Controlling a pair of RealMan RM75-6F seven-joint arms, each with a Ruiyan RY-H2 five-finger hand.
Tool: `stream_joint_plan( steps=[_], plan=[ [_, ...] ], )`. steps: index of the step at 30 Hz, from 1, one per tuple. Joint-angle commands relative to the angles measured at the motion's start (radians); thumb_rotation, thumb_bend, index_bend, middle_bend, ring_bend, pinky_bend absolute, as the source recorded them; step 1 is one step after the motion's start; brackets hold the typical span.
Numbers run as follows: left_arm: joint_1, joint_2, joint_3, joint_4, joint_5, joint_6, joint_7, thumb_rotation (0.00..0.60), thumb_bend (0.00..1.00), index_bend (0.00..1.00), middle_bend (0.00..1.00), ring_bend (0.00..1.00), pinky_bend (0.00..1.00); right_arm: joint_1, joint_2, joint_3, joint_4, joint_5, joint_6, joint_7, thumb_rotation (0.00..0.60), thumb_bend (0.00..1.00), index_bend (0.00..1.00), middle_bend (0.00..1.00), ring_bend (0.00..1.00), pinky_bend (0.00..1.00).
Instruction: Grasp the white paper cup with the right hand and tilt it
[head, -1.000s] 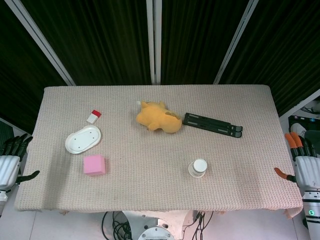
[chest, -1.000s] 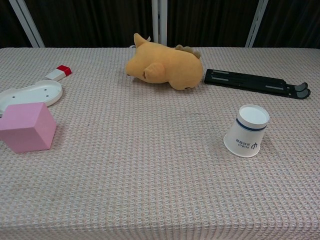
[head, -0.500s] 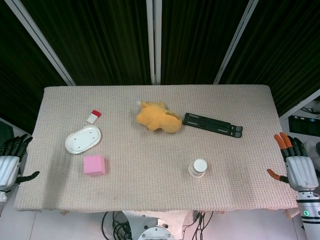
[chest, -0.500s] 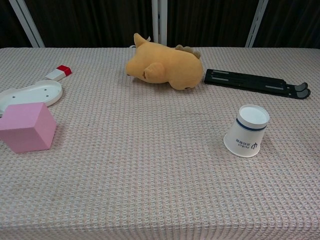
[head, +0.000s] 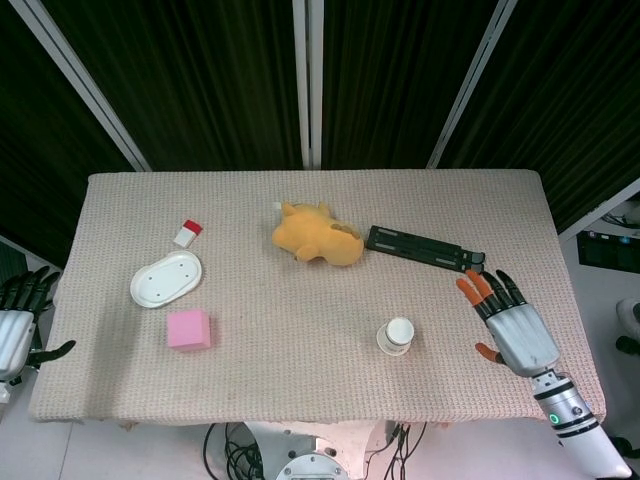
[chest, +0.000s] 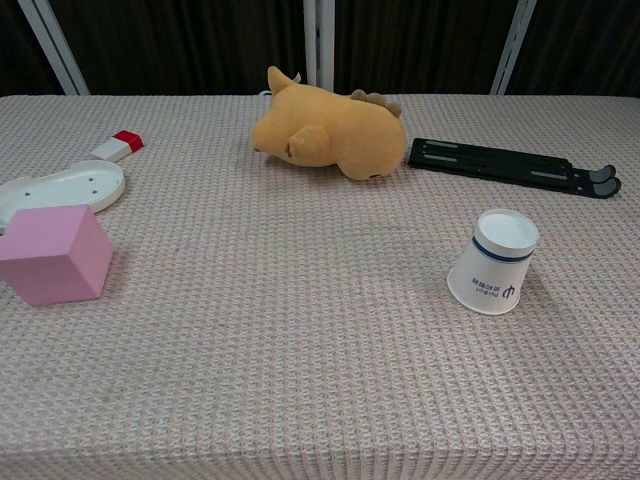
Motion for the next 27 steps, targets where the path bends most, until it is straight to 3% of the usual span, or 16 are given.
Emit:
stream_joint_plan(
  steps=[1, 6, 13, 21, 27],
  plan=[
    [0.001, 0.003, -0.002, 0.001, -0.005, -0.002, -0.005, 0.6, 0.12, 0.05, 0.0, 0.0, 0.0, 0.098, 0.011, 0.008, -0.151, 0.013, -0.162, -0.245, 0.6, 0.0, 0.0, 0.0, 0.0, 0.0],
    [0.003, 0.006, -0.004, 0.005, -0.004, 0.002, -0.014, 0.6, 0.12, 0.05, 0.0, 0.0, 0.0, 0.158, -0.052, 0.025, -0.203, 0.107, -0.262, -0.455, 0.6, 0.0, 0.0, 0.0, 0.0, 0.0],
    [0.003, 0.006, -0.008, 0.011, -0.018, -0.008, -0.009, 0.6, 0.12, 0.05, 0.0, 0.0, 0.0, 0.217, -0.169, 0.025, -0.181, 0.248, -0.322, -0.655, 0.6, 0.0, 0.0, 0.01, 0.0, 0.0],
    [0.003, 0.009, -0.01, 0.01, -0.027, -0.019, -0.012, 0.6, 0.12, 0.05, 0.0, 0.0, 0.0, 0.256, -0.249, 0.011, -0.134, 0.338, -0.307, -0.752, 0.6, 0.01, 0.0, 0.06, 0.0, 0.0],
    [0.002, 0.011, -0.01, 0.01, -0.026, -0.023, -0.022, 0.6, 0.12, 0.05, 0.0, 0.0, 0.0, 0.28, -0.279, -0.004, -0.111, 0.38, -0.285, -0.805, 0.6, 0.02, 0.0, 0.15, 0.0, 0.0]
  ],
)
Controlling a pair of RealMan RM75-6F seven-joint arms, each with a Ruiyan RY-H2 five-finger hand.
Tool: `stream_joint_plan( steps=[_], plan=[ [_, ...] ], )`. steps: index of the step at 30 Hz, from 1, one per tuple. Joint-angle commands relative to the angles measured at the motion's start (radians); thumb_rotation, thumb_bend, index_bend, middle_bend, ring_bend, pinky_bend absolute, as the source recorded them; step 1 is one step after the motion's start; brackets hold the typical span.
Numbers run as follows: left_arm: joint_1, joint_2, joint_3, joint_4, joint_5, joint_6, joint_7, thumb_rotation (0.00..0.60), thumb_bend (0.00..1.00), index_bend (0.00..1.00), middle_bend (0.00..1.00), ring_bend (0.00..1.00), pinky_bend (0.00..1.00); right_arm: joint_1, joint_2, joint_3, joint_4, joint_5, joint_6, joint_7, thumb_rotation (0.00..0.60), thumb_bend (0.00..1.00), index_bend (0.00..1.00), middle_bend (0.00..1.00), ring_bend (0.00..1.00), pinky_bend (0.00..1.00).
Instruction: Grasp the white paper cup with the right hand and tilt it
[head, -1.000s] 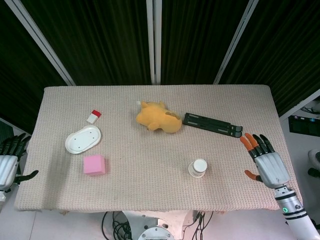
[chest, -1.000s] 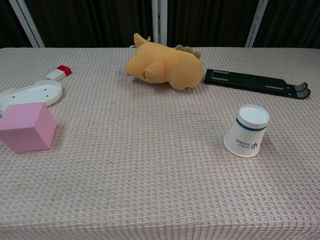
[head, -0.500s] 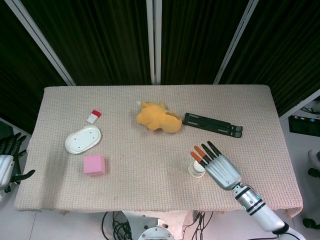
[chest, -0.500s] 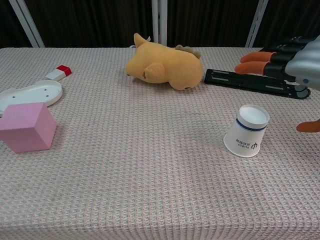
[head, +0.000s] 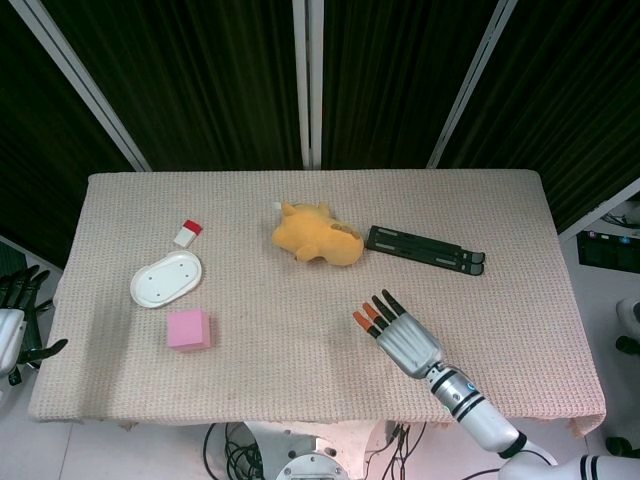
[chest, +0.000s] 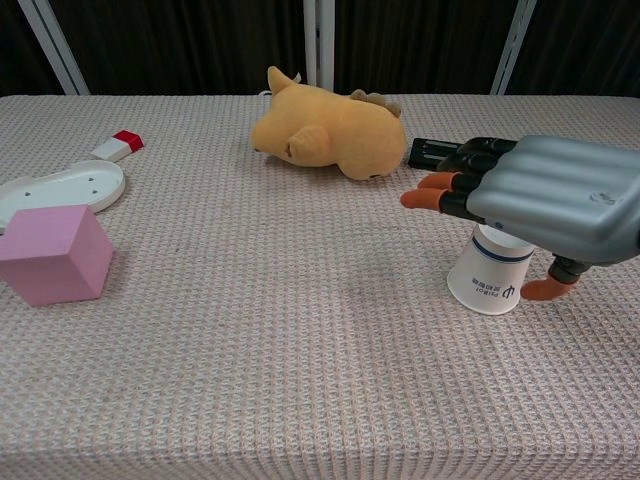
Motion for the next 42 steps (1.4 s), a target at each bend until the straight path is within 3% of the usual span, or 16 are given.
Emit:
stream_joint_plan(
  steps=[1, 4, 13, 16, 20, 22, 25, 27, 31, 34, 39, 42],
  plan=[
    [0.001, 0.001, 0.0, 0.001, 0.001, 0.0, -0.007, 0.6, 0.12, 0.05, 0.0, 0.0, 0.0, 0.013, -0.014, -0.011, 0.012, 0.023, 0.016, -0.031, 0.6, 0.03, 0.0, 0.18, 0.0, 0.0],
    [0.0, 0.002, -0.001, 0.004, 0.0, -0.003, -0.014, 0.6, 0.12, 0.05, 0.0, 0.0, 0.0, 0.022, -0.023, -0.021, 0.015, 0.045, 0.027, -0.056, 0.6, 0.03, 0.04, 0.22, 0.0, 0.0],
    [-0.004, -0.001, -0.001, 0.017, -0.006, -0.019, -0.028, 0.6, 0.12, 0.05, 0.0, 0.0, 0.0, 0.032, -0.05, -0.041, 0.048, -0.004, 0.088, -0.039, 0.6, 0.09, 0.37, 0.44, 0.05, 0.0],
    [-0.005, -0.001, -0.001, 0.019, -0.009, -0.024, -0.029, 0.6, 0.12, 0.05, 0.0, 0.0, 0.0, 0.038, -0.039, -0.035, 0.057, -0.037, 0.098, 0.015, 0.6, 0.12, 0.48, 0.52, 0.11, 0.0],
    [-0.004, -0.001, -0.002, 0.019, -0.009, -0.023, -0.031, 0.6, 0.12, 0.05, 0.0, 0.0, 0.0, 0.037, -0.004, -0.005, 0.05, -0.066, 0.125, 0.133, 0.6, 0.13, 0.5, 0.53, 0.12, 0.0],
    [-0.004, -0.002, -0.002, 0.02, -0.01, -0.024, -0.031, 0.6, 0.12, 0.05, 0.0, 0.0, 0.0, 0.03, 0.012, 0.019, 0.057, -0.092, 0.149, 0.257, 0.6, 0.13, 0.5, 0.53, 0.12, 0.0],
    [-0.006, -0.003, -0.002, 0.022, -0.012, -0.029, -0.029, 0.6, 0.12, 0.05, 0.0, 0.0, 0.0, -0.006, -0.018, 0.064, 0.14, -0.138, 0.224, 0.62, 0.6, 0.12, 0.5, 0.53, 0.14, 0.0],
    [-0.007, -0.004, -0.002, 0.023, -0.012, -0.031, -0.025, 0.6, 0.12, 0.05, 0.0, 0.0, 0.0, -0.032, -0.077, 0.08, 0.256, -0.141, 0.255, 0.916, 0.6, 0.11, 0.5, 0.53, 0.15, 0.0],
    [-0.01, -0.009, -0.002, 0.025, -0.012, -0.036, -0.025, 0.6, 0.12, 0.05, 0.0, 0.0, 0.0, -0.053, -0.142, 0.076, 0.4, -0.084, 0.172, 1.373, 0.6, 0.1, 0.5, 0.53, 0.15, 0.0],
    [-0.013, -0.012, -0.002, 0.03, -0.009, -0.041, -0.038, 0.6, 0.12, 0.05, 0.0, 0.0, 0.0, -0.04, -0.139, 0.06, 0.455, -0.065, 0.056, 1.572, 0.6, 0.12, 0.5, 0.53, 0.15, 0.0],
    [-0.016, -0.016, -0.001, 0.043, -0.007, -0.045, -0.047, 0.6, 0.12, 0.05, 0.0, 0.0, 0.0, -0.034, -0.143, 0.042, 0.517, -0.116, 0.012, 1.77, 0.6, 0.1, 0.49, 0.52, 0.15, 0.0],
    [-0.016, -0.018, -0.001, 0.047, -0.007, -0.045, -0.05, 0.6, 0.12, 0.05, 0.0, 0.0, 0.0, -0.026, -0.123, 0.03, 0.518, -0.14, -0.017, 1.853, 0.6, 0.07, 0.39, 0.46, 0.1, 0.0]
  ],
)
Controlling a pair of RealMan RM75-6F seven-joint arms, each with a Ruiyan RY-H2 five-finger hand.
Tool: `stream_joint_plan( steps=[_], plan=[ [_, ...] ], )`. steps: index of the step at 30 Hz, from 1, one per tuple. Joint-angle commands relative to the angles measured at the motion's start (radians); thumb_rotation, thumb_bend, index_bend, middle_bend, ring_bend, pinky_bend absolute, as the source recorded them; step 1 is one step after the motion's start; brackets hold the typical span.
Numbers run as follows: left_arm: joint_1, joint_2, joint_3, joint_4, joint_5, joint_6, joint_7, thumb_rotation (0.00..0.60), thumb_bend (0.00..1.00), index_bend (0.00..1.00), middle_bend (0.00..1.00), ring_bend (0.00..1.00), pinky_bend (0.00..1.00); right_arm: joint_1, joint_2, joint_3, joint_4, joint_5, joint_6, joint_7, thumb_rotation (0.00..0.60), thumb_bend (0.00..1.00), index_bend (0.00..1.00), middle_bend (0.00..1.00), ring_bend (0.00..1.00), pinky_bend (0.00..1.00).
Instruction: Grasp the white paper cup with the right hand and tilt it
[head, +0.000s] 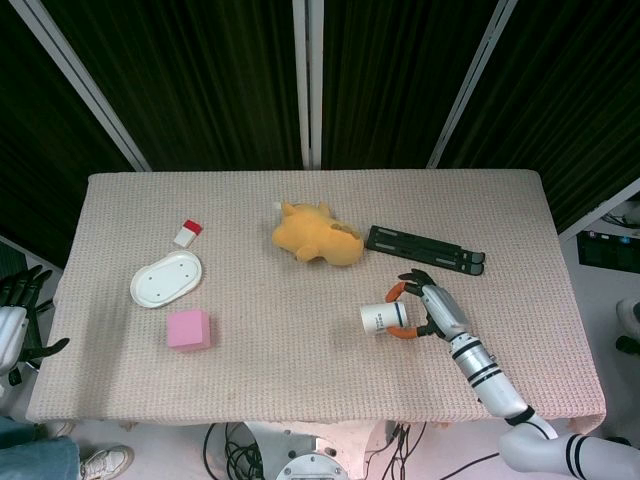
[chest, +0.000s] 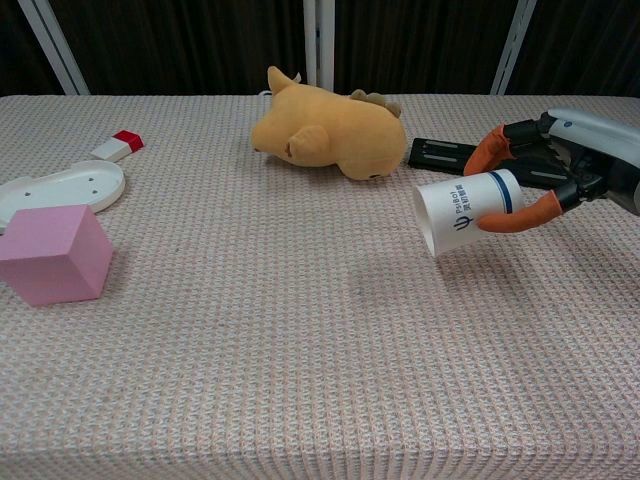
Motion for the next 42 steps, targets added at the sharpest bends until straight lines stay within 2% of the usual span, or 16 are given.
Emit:
stream_joint_plan(
  steps=[1, 2, 4, 5, 7, 10, 12, 14, 18, 19, 22, 25, 31, 37, 42],
  plan=[
    [0.0, -0.001, 0.0, 0.003, 0.001, 0.0, -0.002, 0.6, 0.12, 0.05, 0.0, 0.0, 0.0, 0.002, -0.001, -0.022, 0.104, -0.053, -0.106, 0.262, 0.6, 0.05, 0.33, 0.42, 0.07, 0.0],
    [-0.001, -0.001, 0.0, 0.003, 0.001, -0.001, -0.003, 0.6, 0.12, 0.05, 0.0, 0.0, 0.0, 0.008, 0.009, -0.031, 0.105, -0.065, -0.12, 0.278, 0.6, 0.04, 0.26, 0.38, 0.05, 0.0],
    [-0.001, -0.002, 0.001, 0.004, 0.002, -0.001, -0.005, 0.6, 0.12, 0.05, 0.0, 0.0, 0.0, 0.022, 0.032, -0.049, 0.103, -0.096, -0.142, 0.306, 0.6, 0.01, 0.08, 0.24, 0.0, 0.0],
    [-0.001, -0.002, 0.001, 0.004, 0.003, -0.001, -0.005, 0.6, 0.12, 0.05, 0.0, 0.0, 0.0, 0.024, 0.038, -0.052, 0.103, -0.107, -0.139, 0.313, 0.6, 0.0, 0.02, 0.16, 0.0, 0.0],
    [-0.001, -0.001, 0.002, 0.004, 0.005, 0.001, -0.004, 0.6, 0.12, 0.05, 0.0, 0.0, 0.0, 0.024, 0.047, -0.056, 0.107, -0.134, -0.111, 0.299, 0.6, 0.0, 0.0, 0.07, 0.0, 0.0],
    [-0.001, -0.001, 0.002, 0.002, 0.007, 0.003, -0.005, 0.6, 0.12, 0.05, 0.0, 0.0, 0.0, 0.022, 0.061, -0.061, 0.103, -0.172, -0.062, 0.22, 0.6, 0.0, 0.0, 0.03, 0.0, 0.0],
    [0.0, 0.0, 0.003, 0.001, 0.008, 0.003, -0.009, 0.6, 0.12, 0.05, 0.0, 0.0, 0.0, 0.025, 0.076, -0.065, 0.09, -0.199, -0.036, 0.135, 0.6, 0.0, 0.0, 0.03, 0.0, 0.0],
    [0.0, 0.002, 0.003, 0.0, 0.008, 0.003, -0.013, 0.6, 0.12, 0.05, 0.0, 0.0, 0.0, 0.031, 0.102, -0.071, 0.061, -0.228, -0.022, -0.002, 0.6, 0.0, 0.0, 0.02, 0.0, 0.0],
    [0.0, 0.004, 0.003, 0.0, 0.011, 0.004, -0.02, 0.6, 0.12, 0.05, 0.0, 0.0, 0.0, 0.048, 0.168, -0.076, -0.035, -0.247, -0.044, -0.383, 0.6, 0.0, 0.0, 0.04, 0.0, 0.0],
    [-0.001, 0.004, 0.004, -0.001, 0.012, 0.003, -0.021, 0.6, 0.12, 0.05, 0.0, 0.0, 0.0, 0.051, 0.186, -0.074, -0.079, -0.238, -0.058, -0.517, 0.6, 0.0, 0.0, 0.04, 0.0, 0.0],
    [-0.002, 0.005, 0.005, 0.001, 0.011, -0.001, -0.023, 0.6, 0.12, 0.05, 0.0, 0.0, 0.0, 0.055, 0.205, -0.067, -0.187, -0.188, -0.092, -0.777, 0.6, 0.0, 0.0, 0.05, 0.0, 0.0],
    [-0.002, 0.005, 0.003, 0.002, 0.008, 0.0, -0.024, 0.6, 0.12, 0.05, 0.0, 0.0, 0.0, 0.063, 0.19, -0.062, -0.248, -0.134, -0.119, -0.928, 0.6, 0.0, 0.0, 0.06, 0.0, 0.0],
    [0.0, 0.005, 0.002, 0.008, 0.003, -0.001, -0.026, 0.6, 0.12, 0.05, 0.0, 0.0, 0.0, 0.075, 0.125, -0.052, -0.259, -0.042, -0.124, -1.109, 0.6, 0.0, 0.0, 0.11, 0.0, 0.0],
    [-0.001, 0.004, 0.002, 0.01, 0.003, -0.001, -0.028, 0.6, 0.12, 0.05, 0.0, 0.0, 0.0, 0.084, 0.062, -0.05, -0.237, 0.031, -0.117, -1.184, 0.6, 0.0, 0.0, 0.16, 0.0, 0.0],
    [-0.001, 0.003, 0.002, 0.012, 0.0, -0.005, -0.029, 0.6, 0.12, 0.05, 0.0, 0.0, 0.0, 0.089, 0.032, -0.059, -0.222, 0.042, -0.105, -1.205, 0.6, 0.01, 0.03, 0.22, 0.0, 0.0]
  ],
)
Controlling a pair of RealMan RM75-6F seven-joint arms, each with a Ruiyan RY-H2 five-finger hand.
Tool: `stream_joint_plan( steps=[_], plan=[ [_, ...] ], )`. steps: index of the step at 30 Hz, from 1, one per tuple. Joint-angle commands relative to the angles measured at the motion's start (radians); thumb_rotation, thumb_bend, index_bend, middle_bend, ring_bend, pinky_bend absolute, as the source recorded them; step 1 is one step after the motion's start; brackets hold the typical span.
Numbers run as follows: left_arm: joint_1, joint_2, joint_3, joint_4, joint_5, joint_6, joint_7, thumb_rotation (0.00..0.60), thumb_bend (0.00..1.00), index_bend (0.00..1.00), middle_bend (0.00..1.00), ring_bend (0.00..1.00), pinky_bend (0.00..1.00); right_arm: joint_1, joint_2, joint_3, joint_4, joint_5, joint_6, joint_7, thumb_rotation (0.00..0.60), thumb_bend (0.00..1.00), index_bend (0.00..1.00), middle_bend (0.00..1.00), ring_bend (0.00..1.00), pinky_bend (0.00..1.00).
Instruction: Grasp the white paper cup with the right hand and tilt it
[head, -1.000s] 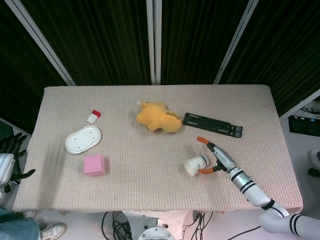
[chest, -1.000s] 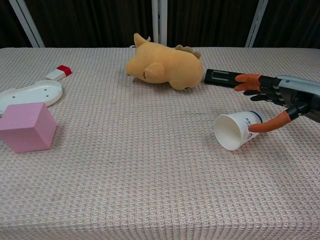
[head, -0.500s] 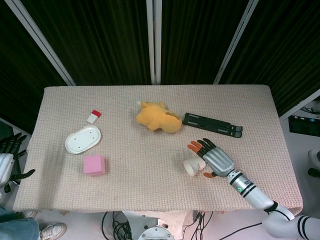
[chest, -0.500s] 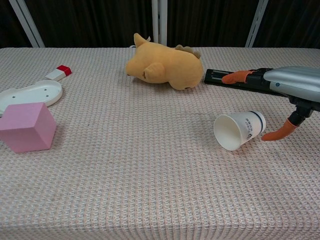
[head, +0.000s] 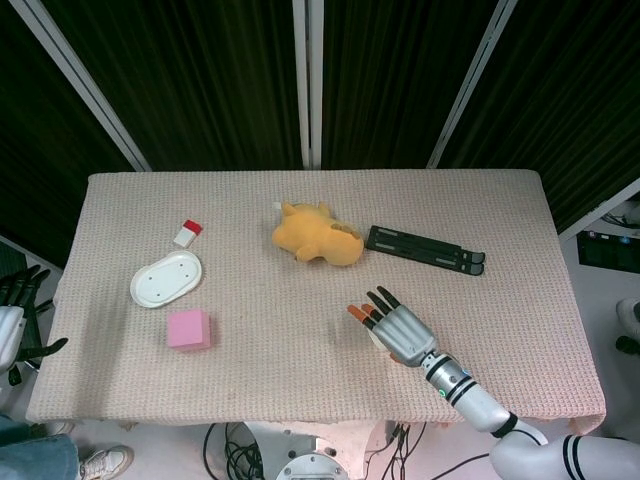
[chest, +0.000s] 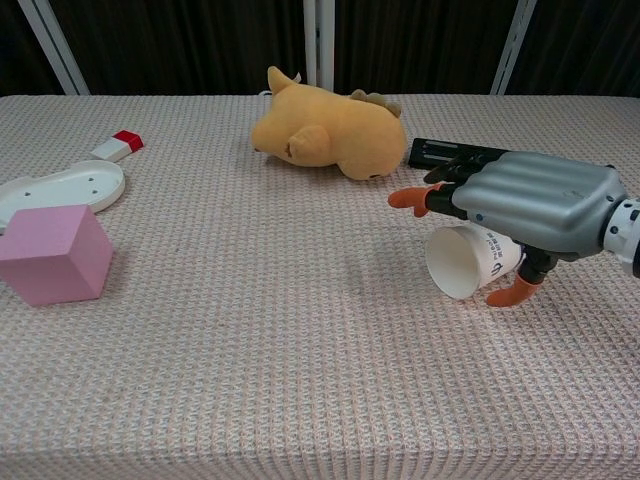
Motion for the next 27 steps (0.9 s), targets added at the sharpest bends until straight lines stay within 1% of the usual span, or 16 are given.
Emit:
stream_joint_plan(
  steps=[1, 3, 5, 7, 10, 12, 14, 17, 20, 22, 24, 25, 26, 27],
  plan=[
    [0.0, 0.0, 0.0, 0.001, -0.001, -0.001, -0.002, 0.6, 0.12, 0.05, 0.0, 0.0, 0.0, 0.001, -0.014, -0.006, 0.011, -0.002, 0.016, -0.01, 0.6, 0.01, 0.06, 0.23, 0.0, 0.0],
    [0.0, 0.0, -0.001, 0.001, -0.001, -0.001, -0.004, 0.6, 0.12, 0.05, 0.0, 0.0, 0.0, -0.004, -0.024, -0.007, 0.02, -0.006, 0.039, -0.02, 0.6, 0.02, 0.13, 0.26, 0.0, 0.0],
    [0.0, 0.0, 0.0, 0.003, -0.001, -0.002, -0.005, 0.6, 0.12, 0.05, 0.0, 0.0, 0.0, -0.008, -0.031, -0.009, 0.026, -0.003, 0.056, -0.035, 0.6, 0.03, 0.21, 0.33, 0.0, 0.0],
    [-0.001, 0.0, 0.0, 0.003, -0.002, -0.004, -0.005, 0.6, 0.12, 0.05, 0.0, 0.0, 0.0, -0.009, -0.032, -0.013, 0.026, 0.009, 0.059, -0.053, 0.6, 0.04, 0.24, 0.35, 0.0, 0.0],
    [-0.002, -0.001, 0.0, 0.005, -0.003, -0.006, -0.005, 0.6, 0.12, 0.05, 0.0, 0.0, 0.0, -0.007, -0.038, -0.016, 0.029, 0.013, 0.067, -0.067, 0.6, 0.05, 0.27, 0.35, 0.0, 0.0],
    [-0.002, -0.002, -0.001, 0.005, -0.004, -0.007, -0.005, 0.6, 0.12, 0.05, 0.0, 0.0, 0.0, -0.009, -0.046, -0.016, 0.034, 0.005, 0.08, -0.065, 0.6, 0.06, 0.31, 0.38, 0.02, 0.0],
    [-0.002, -0.002, -0.001, 0.005, -0.005, -0.007, -0.006, 0.6, 0.12, 0.05, 0.0, 0.0, 0.0, -0.013, -0.053, -0.017, 0.042, -0.009, 0.099, -0.056, 0.6, 0.07, 0.37, 0.42, 0.05, 0.0],
    [-0.002, -0.002, -0.001, 0.006, -0.007, -0.009, -0.005, 0.6, 0.12, 0.05, 0.0, 0.0, 0.0, -0.02, -0.045, -0.01, 0.037, -0.039, 0.13, -0.008, 0.6, 0.07, 0.4, 0.45, 0.07, 0.0],
    [-0.002, -0.003, -0.001, 0.008, -0.007, -0.011, -0.006, 0.6, 0.12, 0.05, 0.0, 0.0, 0.0, -0.034, -0.033, 0.018, 0.03, -0.085, 0.186, 0.143, 0.6, 0.07, 0.4, 0.45, 0.07, 0.0],
    [-0.002, -0.003, -0.001, 0.008, -0.007, -0.01, -0.008, 0.6, 0.12, 0.05, 0.0, 0.0, 0.0, -0.048, -0.034, 0.038, 0.042, -0.119, 0.224, 0.348, 0.6, 0.06, 0.4, 0.45, 0.07, 0.0],
    [-0.002, -0.003, -0.001, 0.009, -0.006, -0.01, -0.008, 0.6, 0.12, 0.05, 0.0, 0.0, 0.0, -0.059, -0.047, 0.05, 0.077, -0.155, 0.256, 0.589, 0.6, 0.05, 0.41, 0.45, 0.07, 0.0],
    [-0.003, -0.004, -0.001, 0.01, -0.006, -0.01, -0.008, 0.6, 0.12, 0.05, 0.0, 0.0, 0.0, -0.066, -0.063, 0.051, 0.117, -0.181, 0.278, 0.778, 0.6, 0.04, 0.41, 0.45, 0.07, 0.0],
    [-0.003, -0.005, -0.001, 0.011, -0.006, -0.011, -0.007, 0.6, 0.12, 0.05, 0.0, 0.0, 0.0, -0.071, -0.075, 0.049, 0.152, -0.193, 0.289, 0.914, 0.6, 0.03, 0.41, 0.46, 0.07, 0.0],
    [-0.004, -0.006, -0.001, 0.012, -0.007, -0.013, -0.004, 0.6, 0.12, 0.05, 0.0, 0.0, 0.0, -0.076, -0.088, 0.044, 0.195, -0.197, 0.29, 1.077, 0.6, 0.02, 0.42, 0.46, 0.07, 0.0]
  ],
)
